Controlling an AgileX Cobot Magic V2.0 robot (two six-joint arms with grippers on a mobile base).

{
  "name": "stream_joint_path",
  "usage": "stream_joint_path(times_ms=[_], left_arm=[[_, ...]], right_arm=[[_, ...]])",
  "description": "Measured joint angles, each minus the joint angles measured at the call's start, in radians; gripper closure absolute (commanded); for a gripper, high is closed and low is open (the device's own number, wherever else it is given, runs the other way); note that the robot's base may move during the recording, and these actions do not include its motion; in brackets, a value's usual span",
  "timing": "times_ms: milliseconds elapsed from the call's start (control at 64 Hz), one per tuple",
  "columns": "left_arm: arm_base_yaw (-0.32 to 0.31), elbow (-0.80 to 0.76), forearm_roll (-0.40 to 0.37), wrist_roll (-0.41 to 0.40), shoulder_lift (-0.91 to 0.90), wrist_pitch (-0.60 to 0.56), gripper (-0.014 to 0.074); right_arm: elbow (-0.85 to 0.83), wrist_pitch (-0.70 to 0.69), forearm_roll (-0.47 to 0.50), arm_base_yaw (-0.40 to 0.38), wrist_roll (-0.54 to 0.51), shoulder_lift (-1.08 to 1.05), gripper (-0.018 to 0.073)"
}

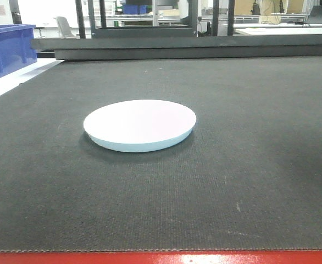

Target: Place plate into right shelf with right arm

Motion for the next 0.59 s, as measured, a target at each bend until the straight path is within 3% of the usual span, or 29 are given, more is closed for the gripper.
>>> stream_joint_path(times_ms=[328, 594], left_arm=[[0.000, 0.000, 0.000, 0.000, 0.000, 0.000, 0.0643], [0.000, 0.000, 0.000, 0.000, 0.000, 0.000, 0.0643]], right_arm=[[-0.494, 0.194, -0.073, 0.232, 0.182, 0.575, -0.0020], [-0.804, 0.320, -0.125, 0.306, 0.267, 0.947, 0.0024]])
